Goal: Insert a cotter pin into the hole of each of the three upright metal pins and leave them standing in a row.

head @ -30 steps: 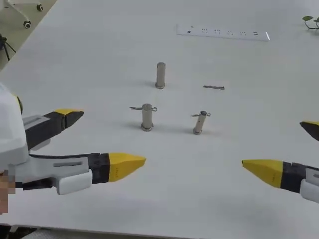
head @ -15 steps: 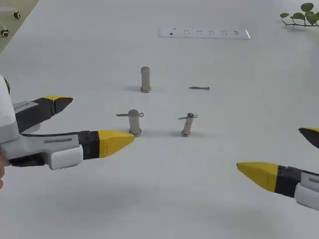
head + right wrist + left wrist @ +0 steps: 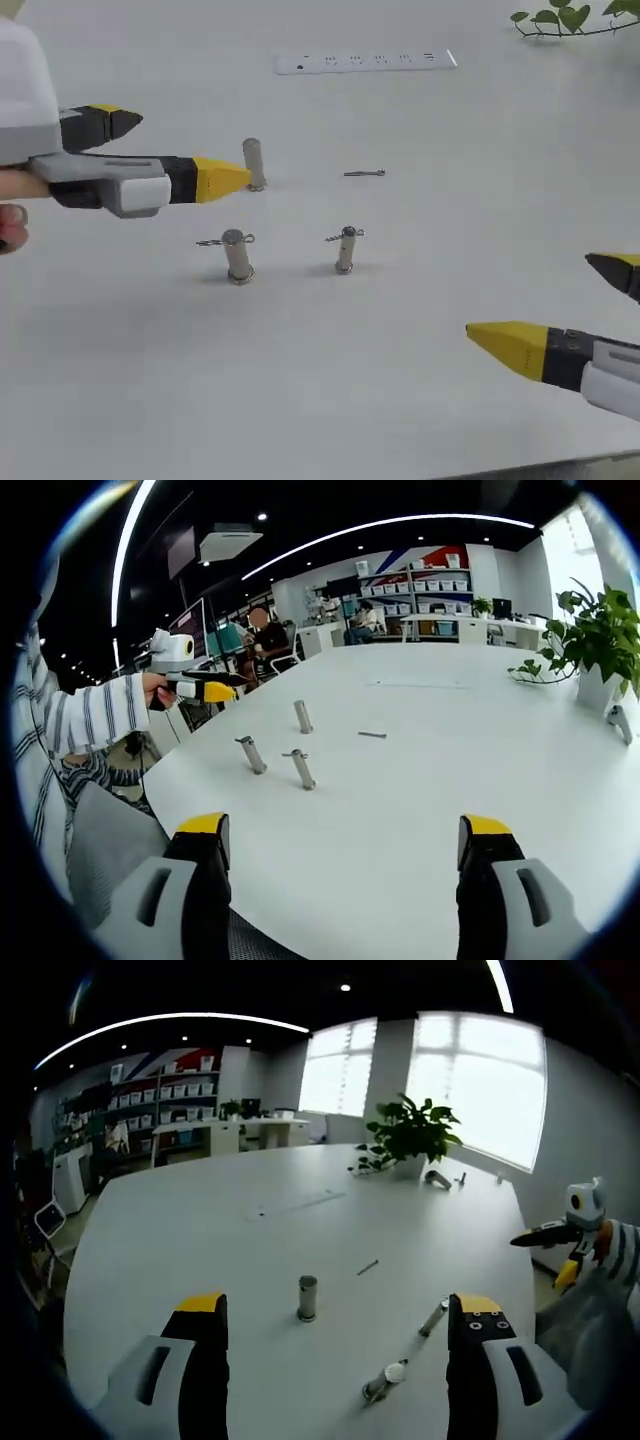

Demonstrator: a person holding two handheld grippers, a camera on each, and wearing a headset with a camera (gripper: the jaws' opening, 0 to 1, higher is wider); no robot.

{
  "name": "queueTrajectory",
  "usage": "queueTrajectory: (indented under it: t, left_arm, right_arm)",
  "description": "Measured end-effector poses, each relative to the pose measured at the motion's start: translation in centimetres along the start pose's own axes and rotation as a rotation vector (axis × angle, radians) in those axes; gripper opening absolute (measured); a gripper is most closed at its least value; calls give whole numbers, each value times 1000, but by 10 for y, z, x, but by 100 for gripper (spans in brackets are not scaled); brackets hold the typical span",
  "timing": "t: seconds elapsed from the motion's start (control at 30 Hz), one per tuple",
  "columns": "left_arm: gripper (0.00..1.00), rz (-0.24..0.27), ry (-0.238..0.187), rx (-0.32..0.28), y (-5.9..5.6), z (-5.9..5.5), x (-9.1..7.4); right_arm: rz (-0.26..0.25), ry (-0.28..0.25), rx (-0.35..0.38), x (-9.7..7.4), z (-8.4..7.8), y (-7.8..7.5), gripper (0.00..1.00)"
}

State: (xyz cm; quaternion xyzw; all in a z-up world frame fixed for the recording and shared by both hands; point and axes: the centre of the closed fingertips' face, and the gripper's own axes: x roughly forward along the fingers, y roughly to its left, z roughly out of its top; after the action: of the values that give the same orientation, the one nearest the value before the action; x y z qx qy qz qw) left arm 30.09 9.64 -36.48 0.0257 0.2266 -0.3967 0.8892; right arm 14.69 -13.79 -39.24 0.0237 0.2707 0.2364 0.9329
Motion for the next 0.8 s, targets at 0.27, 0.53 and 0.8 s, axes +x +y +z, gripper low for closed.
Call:
queueTrajectory:
  t: [0.27, 0.53, 0.8]
  left_arm:
    - [73, -25, 77, 29, 6, -11, 30]
    - [61, -57, 180, 106, 12, -30, 58]
    - [53, -82, 259, 166, 19, -47, 80]
  right_arm:
    - [-15, 8, 20, -4, -5, -1, 91]
    - [-18, 11, 31, -5, -7, -1, 90]
    - [-28, 29, 45, -6, -15, -4, 89]
